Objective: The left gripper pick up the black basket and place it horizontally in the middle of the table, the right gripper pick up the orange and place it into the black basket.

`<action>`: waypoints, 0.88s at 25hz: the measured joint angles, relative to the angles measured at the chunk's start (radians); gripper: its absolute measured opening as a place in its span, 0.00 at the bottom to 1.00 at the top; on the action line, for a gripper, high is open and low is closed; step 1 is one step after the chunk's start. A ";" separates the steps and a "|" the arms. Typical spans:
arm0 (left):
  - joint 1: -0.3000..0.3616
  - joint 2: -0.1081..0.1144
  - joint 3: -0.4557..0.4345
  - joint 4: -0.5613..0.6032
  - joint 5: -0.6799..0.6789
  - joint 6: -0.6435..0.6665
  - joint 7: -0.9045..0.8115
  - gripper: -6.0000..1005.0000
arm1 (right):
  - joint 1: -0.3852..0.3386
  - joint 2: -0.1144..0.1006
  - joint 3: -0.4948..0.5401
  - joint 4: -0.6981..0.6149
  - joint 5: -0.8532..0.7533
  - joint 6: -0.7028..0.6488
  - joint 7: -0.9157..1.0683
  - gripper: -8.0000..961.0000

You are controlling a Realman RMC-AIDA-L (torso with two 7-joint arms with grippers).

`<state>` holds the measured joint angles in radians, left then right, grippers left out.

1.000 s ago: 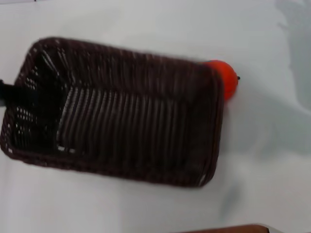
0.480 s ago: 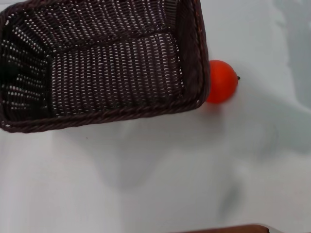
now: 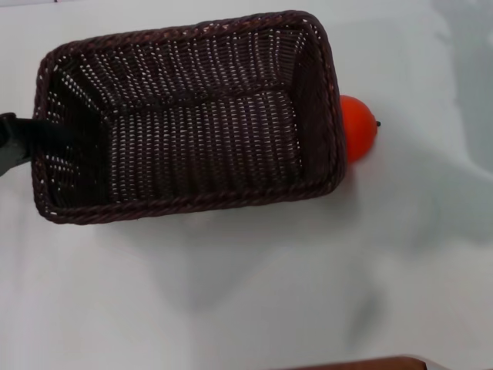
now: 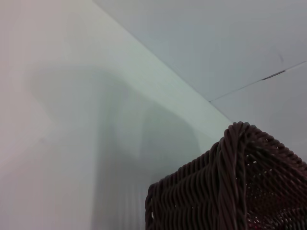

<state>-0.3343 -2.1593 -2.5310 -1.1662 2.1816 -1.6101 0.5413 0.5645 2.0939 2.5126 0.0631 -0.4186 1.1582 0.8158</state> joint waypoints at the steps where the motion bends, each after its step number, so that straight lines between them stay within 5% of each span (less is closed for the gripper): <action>1: 0.001 0.000 0.009 0.010 0.000 0.013 0.000 0.16 | 0.000 0.000 0.000 -0.002 -0.001 0.000 0.000 0.75; 5: 0.004 0.000 0.026 0.033 -0.001 0.032 0.002 0.17 | -0.001 0.000 0.000 -0.004 -0.001 0.000 0.000 0.75; 15: 0.021 0.005 0.014 0.064 0.007 0.055 0.008 0.39 | -0.008 -0.002 -0.016 -0.006 -0.009 0.000 0.000 0.75; 18: 0.030 0.017 -0.008 0.062 0.001 0.068 0.037 0.48 | -0.016 -0.005 -0.069 0.001 -0.010 0.001 0.000 0.75; 22: 0.023 0.028 -0.151 0.059 -0.031 0.066 0.178 0.55 | -0.047 -0.019 -0.228 0.070 -0.059 0.015 0.008 0.75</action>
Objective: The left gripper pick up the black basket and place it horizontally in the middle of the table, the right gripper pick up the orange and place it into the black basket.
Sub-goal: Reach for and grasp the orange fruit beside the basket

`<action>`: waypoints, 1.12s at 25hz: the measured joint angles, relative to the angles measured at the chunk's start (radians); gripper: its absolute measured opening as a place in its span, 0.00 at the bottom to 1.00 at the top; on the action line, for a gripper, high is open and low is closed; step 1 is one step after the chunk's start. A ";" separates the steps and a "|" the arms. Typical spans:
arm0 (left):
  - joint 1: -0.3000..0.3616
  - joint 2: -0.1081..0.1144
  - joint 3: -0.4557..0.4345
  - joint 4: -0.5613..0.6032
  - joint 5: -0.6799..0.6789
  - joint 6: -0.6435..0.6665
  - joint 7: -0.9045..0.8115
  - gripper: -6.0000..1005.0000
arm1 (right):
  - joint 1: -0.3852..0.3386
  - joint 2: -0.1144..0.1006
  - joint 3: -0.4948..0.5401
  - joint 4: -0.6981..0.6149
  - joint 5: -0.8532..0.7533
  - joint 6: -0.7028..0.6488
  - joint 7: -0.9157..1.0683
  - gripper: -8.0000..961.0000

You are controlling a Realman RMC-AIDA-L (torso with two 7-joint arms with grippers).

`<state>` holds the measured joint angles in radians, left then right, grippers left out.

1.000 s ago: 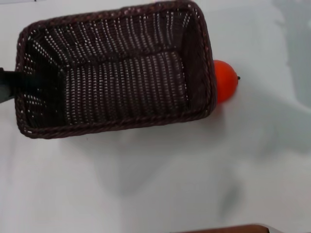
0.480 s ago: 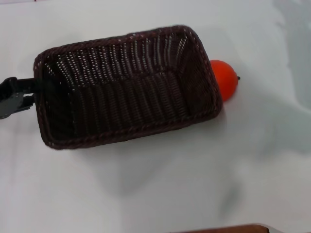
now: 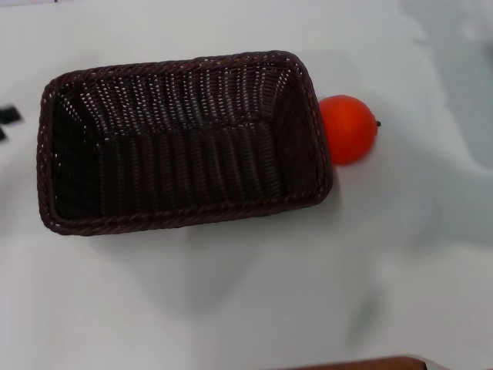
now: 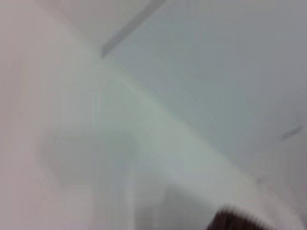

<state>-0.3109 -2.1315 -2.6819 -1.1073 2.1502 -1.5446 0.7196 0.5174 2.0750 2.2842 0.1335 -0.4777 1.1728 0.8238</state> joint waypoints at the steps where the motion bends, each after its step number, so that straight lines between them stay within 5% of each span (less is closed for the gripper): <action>1: 0.000 0.002 -0.033 0.000 -0.031 -0.002 0.046 0.55 | -0.011 -0.009 -0.046 0.035 -0.033 0.000 0.015 0.75; 5: 0.013 0.006 -0.123 0.010 -0.186 -0.040 0.205 0.57 | -0.050 -0.062 -0.152 0.157 -0.206 0.010 0.195 0.75; 13: 0.044 -0.013 -0.149 0.049 -0.450 -0.105 0.463 0.63 | -0.050 -0.245 -0.181 0.426 -0.786 0.155 0.686 0.75; 17: 0.036 -0.015 -0.144 0.111 -0.527 -0.144 0.569 0.72 | -0.021 -0.302 -0.163 0.638 -1.121 0.270 0.961 0.75; 23: 0.021 -0.011 -0.141 0.177 -0.577 -0.148 0.600 0.85 | 0.057 -0.307 -0.147 0.877 -1.567 0.379 1.226 0.76; 28: 0.021 -0.012 -0.141 0.181 -0.582 -0.148 0.602 0.91 | 0.161 -0.247 -0.152 0.925 -1.869 0.461 1.289 0.79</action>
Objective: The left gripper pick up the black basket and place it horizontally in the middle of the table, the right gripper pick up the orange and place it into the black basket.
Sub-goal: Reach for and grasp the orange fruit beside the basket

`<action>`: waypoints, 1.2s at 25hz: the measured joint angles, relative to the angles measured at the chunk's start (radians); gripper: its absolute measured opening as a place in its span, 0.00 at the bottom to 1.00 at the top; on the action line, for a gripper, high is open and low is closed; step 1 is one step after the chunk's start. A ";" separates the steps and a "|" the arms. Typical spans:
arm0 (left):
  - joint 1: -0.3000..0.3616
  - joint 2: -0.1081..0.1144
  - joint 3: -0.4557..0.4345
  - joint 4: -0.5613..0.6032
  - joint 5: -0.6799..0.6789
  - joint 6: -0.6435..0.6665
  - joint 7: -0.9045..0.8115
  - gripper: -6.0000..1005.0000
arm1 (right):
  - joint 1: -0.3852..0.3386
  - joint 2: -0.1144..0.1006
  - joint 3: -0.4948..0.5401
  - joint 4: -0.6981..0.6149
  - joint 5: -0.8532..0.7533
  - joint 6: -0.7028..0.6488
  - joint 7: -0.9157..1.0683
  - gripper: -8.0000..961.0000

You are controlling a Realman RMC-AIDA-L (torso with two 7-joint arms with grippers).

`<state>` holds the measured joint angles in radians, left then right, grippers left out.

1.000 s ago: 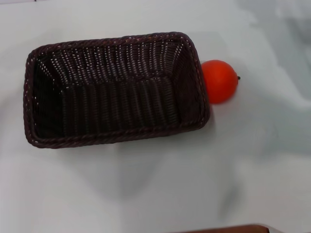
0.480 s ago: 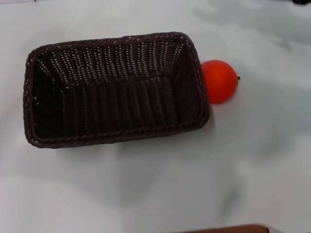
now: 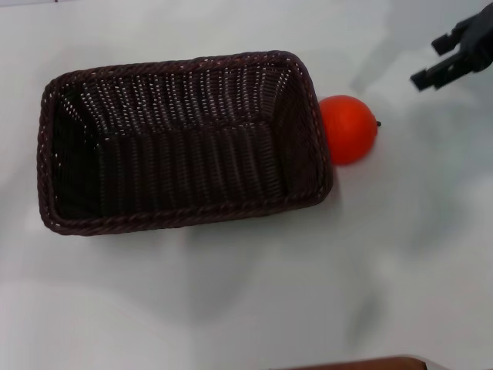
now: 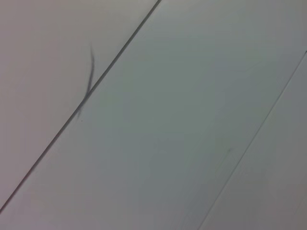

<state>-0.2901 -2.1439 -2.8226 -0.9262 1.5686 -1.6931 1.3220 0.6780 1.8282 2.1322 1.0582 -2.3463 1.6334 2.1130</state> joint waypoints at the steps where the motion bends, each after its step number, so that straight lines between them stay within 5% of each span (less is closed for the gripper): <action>1: 0.000 -0.001 0.000 0.002 0.000 0.000 0.000 0.92 | 0.015 0.013 0.000 -0.005 -0.041 -0.002 0.000 0.81; 7: 0.005 -0.003 -0.001 0.040 -0.001 -0.004 0.009 0.91 | 0.086 0.090 -0.007 -0.072 -0.183 -0.027 -0.042 0.89; 17: 0.011 0.003 -0.005 0.066 -0.002 -0.013 0.015 0.91 | 0.160 0.139 -0.074 -0.280 -0.216 -0.188 -0.086 0.93; 22: 0.011 0.004 -0.001 0.066 -0.003 -0.014 0.014 0.91 | 0.170 0.169 -0.077 -0.312 -0.248 -0.264 -0.107 0.87; 30: 0.004 0.009 0.001 0.066 -0.002 -0.016 0.013 0.91 | 0.169 0.177 -0.075 -0.315 -0.245 -0.252 -0.119 0.60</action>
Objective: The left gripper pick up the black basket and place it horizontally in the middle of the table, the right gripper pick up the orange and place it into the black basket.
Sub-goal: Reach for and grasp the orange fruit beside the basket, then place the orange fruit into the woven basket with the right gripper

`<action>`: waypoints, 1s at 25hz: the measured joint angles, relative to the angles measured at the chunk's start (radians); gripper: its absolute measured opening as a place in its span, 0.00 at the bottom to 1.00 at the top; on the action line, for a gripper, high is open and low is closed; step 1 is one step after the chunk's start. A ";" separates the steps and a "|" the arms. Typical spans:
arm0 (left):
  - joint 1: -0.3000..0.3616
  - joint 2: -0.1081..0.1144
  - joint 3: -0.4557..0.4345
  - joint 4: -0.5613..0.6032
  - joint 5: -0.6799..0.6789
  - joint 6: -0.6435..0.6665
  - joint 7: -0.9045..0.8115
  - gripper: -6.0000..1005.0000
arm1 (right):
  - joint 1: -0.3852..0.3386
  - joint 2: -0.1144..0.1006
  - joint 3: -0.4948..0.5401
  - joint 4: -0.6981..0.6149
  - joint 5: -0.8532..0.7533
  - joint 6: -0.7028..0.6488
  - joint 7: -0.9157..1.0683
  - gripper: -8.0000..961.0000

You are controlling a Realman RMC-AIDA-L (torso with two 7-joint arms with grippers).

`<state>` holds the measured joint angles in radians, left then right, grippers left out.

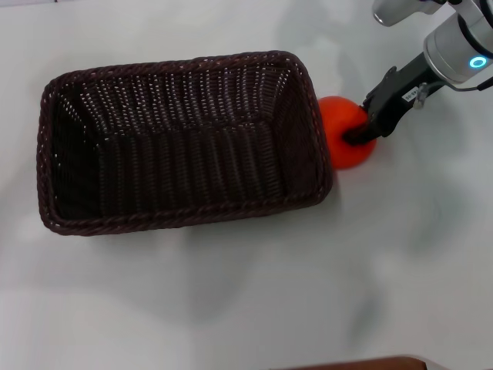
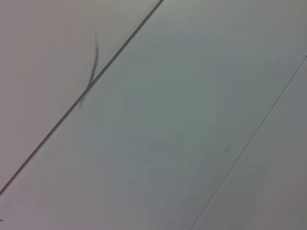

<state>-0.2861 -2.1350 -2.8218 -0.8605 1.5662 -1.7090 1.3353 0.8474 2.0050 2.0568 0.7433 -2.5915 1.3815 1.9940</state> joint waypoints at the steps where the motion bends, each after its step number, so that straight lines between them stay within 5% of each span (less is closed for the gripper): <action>1: -0.001 0.001 0.000 0.000 0.000 0.000 0.000 0.91 | 0.000 0.000 0.000 0.000 0.000 0.003 0.000 0.58; 7: -0.002 0.002 0.001 0.000 0.001 0.000 0.000 0.91 | -0.022 -0.008 0.040 0.025 0.002 0.020 0.000 0.49; 13: 0.005 0.002 -0.001 0.000 0.001 -0.007 0.000 0.91 | -0.094 -0.012 0.242 0.176 0.073 -0.010 -0.013 0.41; 18: 0.008 0.003 0.000 0.000 0.000 -0.009 -0.001 0.91 | -0.160 -0.012 0.332 0.218 0.376 -0.013 -0.099 0.34; 25: 0.008 0.004 0.001 0.000 0.000 -0.012 -0.001 0.91 | -0.201 0.006 0.299 0.169 0.911 0.167 -0.275 0.28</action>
<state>-0.2784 -2.1311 -2.8210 -0.8606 1.5661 -1.7207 1.3345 0.6462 2.0111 2.3556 0.9120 -1.6807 1.5482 1.7190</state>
